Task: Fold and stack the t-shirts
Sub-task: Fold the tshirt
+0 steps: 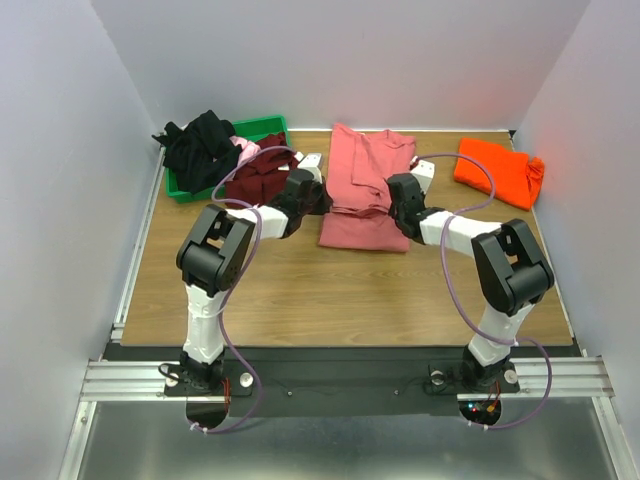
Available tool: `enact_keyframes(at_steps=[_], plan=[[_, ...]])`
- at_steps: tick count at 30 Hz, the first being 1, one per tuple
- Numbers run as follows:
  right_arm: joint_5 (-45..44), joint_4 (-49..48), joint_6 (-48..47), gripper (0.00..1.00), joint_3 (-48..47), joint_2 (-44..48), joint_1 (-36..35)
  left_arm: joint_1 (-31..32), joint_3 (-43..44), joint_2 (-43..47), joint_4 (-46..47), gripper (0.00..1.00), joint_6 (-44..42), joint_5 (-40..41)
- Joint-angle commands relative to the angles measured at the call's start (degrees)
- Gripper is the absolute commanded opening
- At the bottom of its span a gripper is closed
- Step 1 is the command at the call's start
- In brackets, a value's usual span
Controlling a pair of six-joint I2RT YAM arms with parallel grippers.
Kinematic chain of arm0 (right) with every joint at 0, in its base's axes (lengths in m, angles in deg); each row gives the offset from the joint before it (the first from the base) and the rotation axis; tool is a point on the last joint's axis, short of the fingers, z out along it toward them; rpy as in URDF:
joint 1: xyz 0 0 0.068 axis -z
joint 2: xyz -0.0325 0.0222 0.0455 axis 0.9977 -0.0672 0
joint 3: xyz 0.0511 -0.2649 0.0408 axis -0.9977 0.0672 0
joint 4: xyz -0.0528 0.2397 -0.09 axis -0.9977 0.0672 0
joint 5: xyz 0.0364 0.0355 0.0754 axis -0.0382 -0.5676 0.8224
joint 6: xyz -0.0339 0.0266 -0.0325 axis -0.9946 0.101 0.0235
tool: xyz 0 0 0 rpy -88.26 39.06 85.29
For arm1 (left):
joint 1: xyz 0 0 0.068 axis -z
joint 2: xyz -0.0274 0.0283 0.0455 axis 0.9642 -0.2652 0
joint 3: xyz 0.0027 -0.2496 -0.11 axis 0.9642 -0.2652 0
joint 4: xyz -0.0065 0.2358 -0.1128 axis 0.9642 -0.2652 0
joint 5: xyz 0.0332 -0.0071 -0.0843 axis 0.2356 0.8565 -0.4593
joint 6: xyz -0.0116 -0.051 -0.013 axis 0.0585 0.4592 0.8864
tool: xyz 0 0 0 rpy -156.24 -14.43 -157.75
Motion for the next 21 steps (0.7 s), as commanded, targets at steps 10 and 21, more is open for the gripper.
enact_keyframes(at_steps=[10,21], plan=[[-2.0,-3.0,-2.0,0.0,-7.0,-4.0,1.2,-2.1,8.2,-3.3,-0.3,0.0,-1.5,-1.9],[-1.9,-2.9,-2.0,0.0,-8.4,-6.7,1.8,-3.2,14.1,-8.0,-3.1,0.0,-2.1,-3.7]])
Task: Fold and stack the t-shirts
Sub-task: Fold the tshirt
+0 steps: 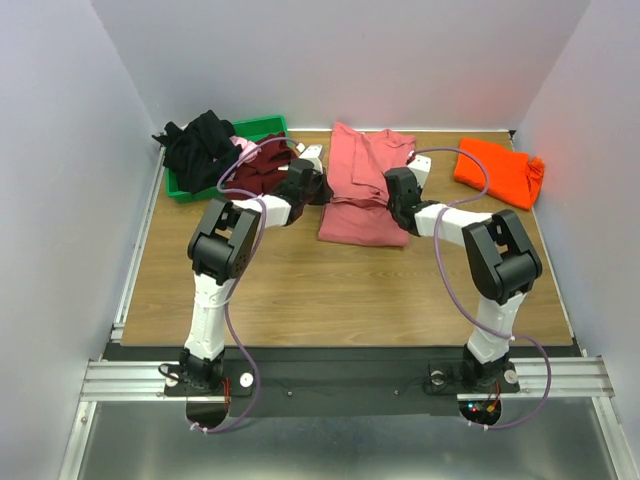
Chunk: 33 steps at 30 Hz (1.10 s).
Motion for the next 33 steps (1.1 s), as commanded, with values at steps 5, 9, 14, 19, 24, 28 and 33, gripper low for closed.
enact_keyframes(at_steps=[5,9,14,19,24,28,33], plan=[[-1.5,-2.6,-0.6,0.0,-3.6,-1.9,1.1,-1.5,5.8,-1.7,-1.6,0.0,-0.9,-1.6],[-1.5,-2.3,-1.2,0.0,-4.3,-2.1,1.5,-2.1,6.3,-1.2,-2.3,0.26,-0.1,-1.6],[-1.5,-1.3,-3.7,0.37,-4.7,3.4,1.6,-2.2,4.5,5.0,-2.1,0.8,0.2,0.4],[3.1,-1.3,-5.7,0.65,-3.3,9.2,1.4,-0.2,-4.6,15.1,3.3,0.96,0.8,2.7],[12.1,-1.3,-6.3,0.66,-1.1,10.2,1.1,3.2,-19.5,22.6,14.5,0.99,2.6,3.7],[18.0,-1.3,-4.9,0.67,-0.8,9.1,1.1,5.8,-24.6,23.1,23.0,0.99,3.6,1.5],[19.7,-1.4,-3.6,0.67,-0.5,8.2,1.1,9.0,-24.8,17.3,28.0,0.99,4.9,-0.5]])
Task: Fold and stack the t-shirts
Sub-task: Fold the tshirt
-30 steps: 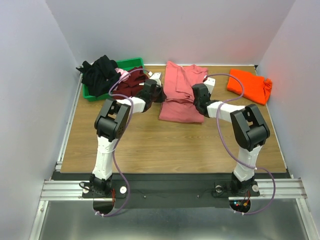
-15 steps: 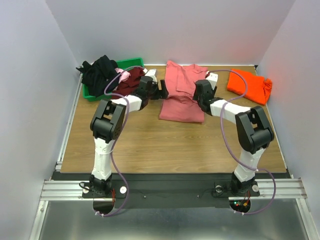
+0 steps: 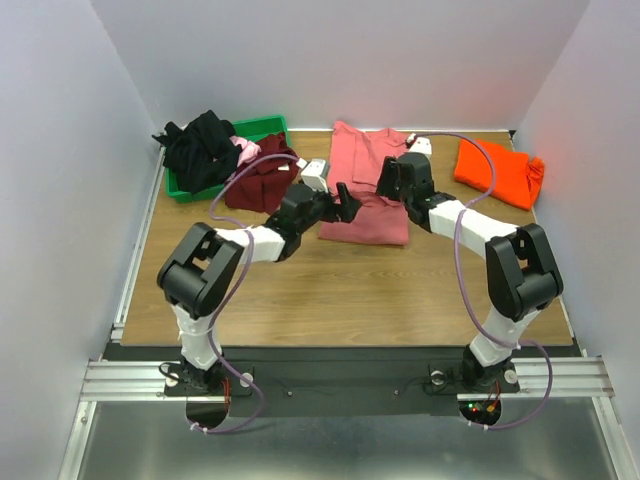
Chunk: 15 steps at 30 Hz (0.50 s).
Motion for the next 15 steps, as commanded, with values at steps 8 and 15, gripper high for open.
enact_keyframes(at_steps=[8,15], plan=[[6.7,-1.3,1.5,0.67,0.7,-0.9,-0.1,3.1,1.7,-12.9,12.8,0.99,1.5,-1.6],[13.3,-1.3,2.0,0.67,-0.8,-4.4,-0.1,4.6,0.8,-14.7,11.0,0.99,0.9,2.1]])
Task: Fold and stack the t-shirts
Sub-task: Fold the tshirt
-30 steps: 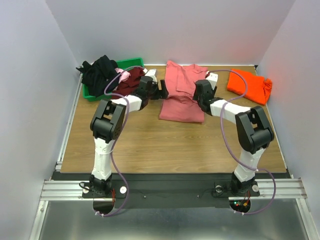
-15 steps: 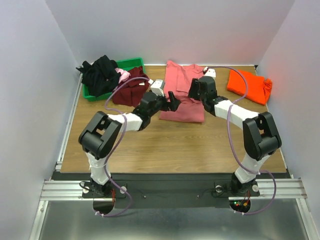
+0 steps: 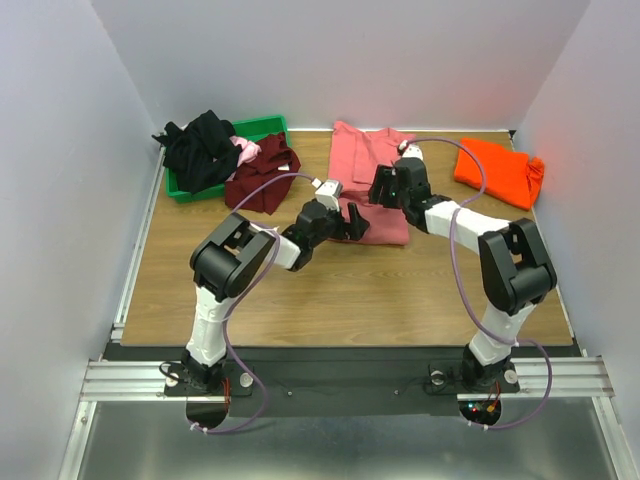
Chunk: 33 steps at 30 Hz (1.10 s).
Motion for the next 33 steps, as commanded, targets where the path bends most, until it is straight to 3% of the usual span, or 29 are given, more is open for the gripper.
enact_keyframes(at_steps=[1,8,26,33], plan=[[5.3,-1.3,0.7,0.67,-1.6,-2.2,-0.2,1.1,-0.1,0.3,1.2,0.99,-0.7,3.0],[5.8,-0.9,0.0,0.67,-3.8,-6.4,-1.3,2.5,-3.5,2.8,-1.6,0.98,-2.1,6.4],[-8.2,6.3,-3.1,0.67,-20.6,-20.1,-1.3,5.2,-9.3,5.6,-3.3,0.98,-3.0,9.6],[-12.5,8.8,-4.0,0.68,-22.8,-18.1,-1.2,5.8,-11.2,9.4,-4.3,0.98,-3.3,10.1]])
